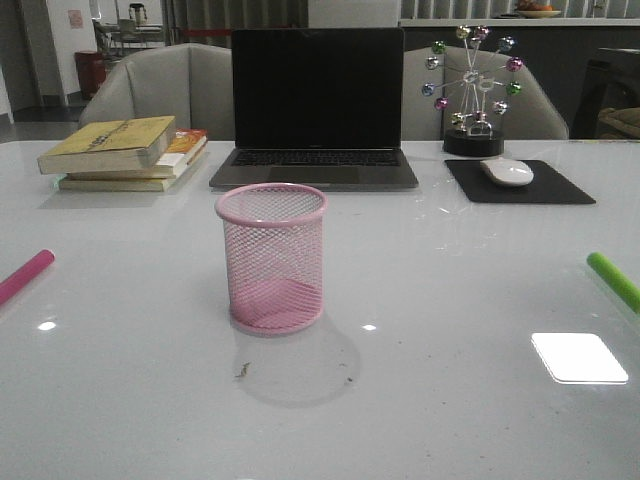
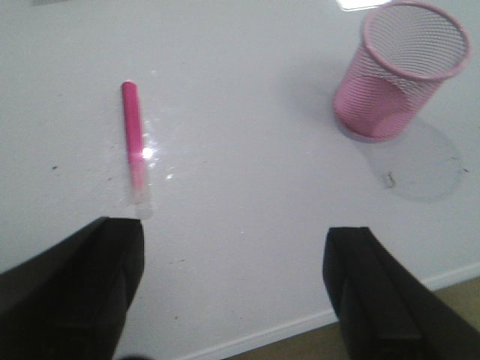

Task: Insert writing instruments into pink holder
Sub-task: 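Lower the right gripper onto the green marker and close on it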

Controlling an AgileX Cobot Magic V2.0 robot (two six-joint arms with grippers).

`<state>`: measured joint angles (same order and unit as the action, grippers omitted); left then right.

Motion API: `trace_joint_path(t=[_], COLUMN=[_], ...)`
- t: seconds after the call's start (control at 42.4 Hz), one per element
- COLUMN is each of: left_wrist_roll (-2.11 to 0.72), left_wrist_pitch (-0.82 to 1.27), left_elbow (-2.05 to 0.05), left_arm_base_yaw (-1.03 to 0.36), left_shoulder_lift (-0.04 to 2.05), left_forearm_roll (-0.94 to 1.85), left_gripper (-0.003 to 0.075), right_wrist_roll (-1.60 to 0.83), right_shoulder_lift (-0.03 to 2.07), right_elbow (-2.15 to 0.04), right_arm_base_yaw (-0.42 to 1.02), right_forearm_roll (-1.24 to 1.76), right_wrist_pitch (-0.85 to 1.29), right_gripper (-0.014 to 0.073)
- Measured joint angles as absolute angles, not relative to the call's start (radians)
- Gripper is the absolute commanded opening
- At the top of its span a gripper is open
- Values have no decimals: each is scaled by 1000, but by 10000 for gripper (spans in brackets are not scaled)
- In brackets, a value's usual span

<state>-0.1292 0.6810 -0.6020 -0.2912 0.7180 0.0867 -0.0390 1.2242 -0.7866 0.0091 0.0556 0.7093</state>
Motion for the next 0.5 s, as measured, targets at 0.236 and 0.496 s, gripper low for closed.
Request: trace_joint_path(t=[0.236,0.496], left_wrist_roll=[-141,-145], left_wrist_pitch=[674,672], left_elbow=[-602,-602], left_arm_base_yaw=[-435,-457], left_shoulder_lift=[718,718], left_forearm_roll=[88,88], left_gripper=[559,559], right_wrist_roll=[-39,-39], right_shoulder_lift=[1464,1695], right_elbow=[-946,-1113], right_arm_base_yaw=[9,9], right_forearm_roll=[56,25], right_wrist_pitch=[702,702], right_gripper=[508,508])
